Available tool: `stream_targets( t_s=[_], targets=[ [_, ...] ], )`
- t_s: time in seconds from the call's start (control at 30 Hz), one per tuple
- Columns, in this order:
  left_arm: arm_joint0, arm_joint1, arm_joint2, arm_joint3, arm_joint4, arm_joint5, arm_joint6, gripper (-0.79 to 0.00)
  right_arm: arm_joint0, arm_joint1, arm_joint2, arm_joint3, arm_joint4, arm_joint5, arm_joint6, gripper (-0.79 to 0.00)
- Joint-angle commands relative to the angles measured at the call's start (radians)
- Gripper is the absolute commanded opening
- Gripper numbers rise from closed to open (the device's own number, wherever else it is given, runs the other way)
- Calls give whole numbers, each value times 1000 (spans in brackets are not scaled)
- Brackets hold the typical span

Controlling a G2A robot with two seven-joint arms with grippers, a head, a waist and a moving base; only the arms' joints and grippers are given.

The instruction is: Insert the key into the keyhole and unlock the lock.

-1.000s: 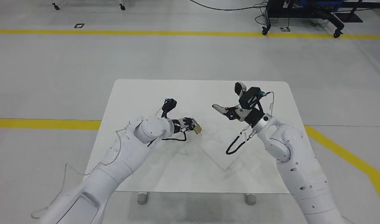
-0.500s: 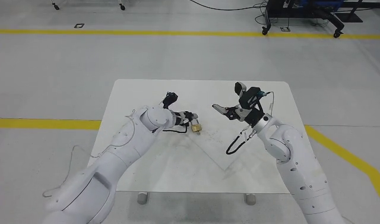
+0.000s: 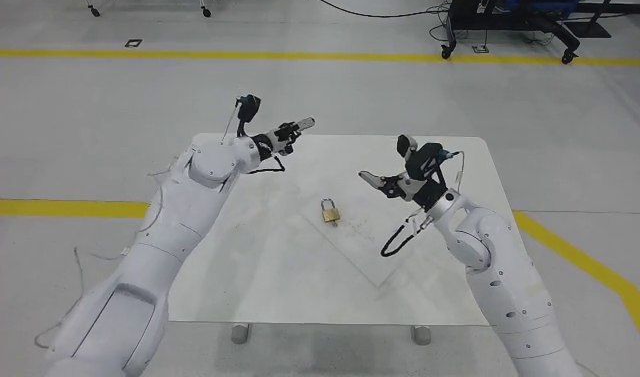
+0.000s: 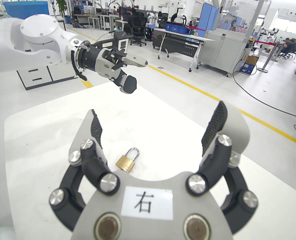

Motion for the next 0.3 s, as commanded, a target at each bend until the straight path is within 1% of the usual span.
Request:
stream_targets(
  t_s=[0.0, 0.07, 0.2, 0.23, 0.27],
  targets=[
    [49, 21, -27, -83, 124, -31, 105, 0, 38, -2, 17, 31, 53, 4, -21, 0],
    [98, 39, -55, -159, 212, -46, 175, 0, 74, -1, 40, 65, 86, 0, -37, 0],
    [194, 73, -101, -294, 459, -68, 322, 0, 147, 0, 97, 146, 167, 13, -99, 0],
    [220, 77, -114, -315, 462, -69, 338, 0, 164, -1, 106, 160, 198, -17, -143, 0],
    [237, 79, -129, -323, 434, -61, 321, 0, 168, -1, 110, 166, 207, -33, -161, 0]
  ],
)
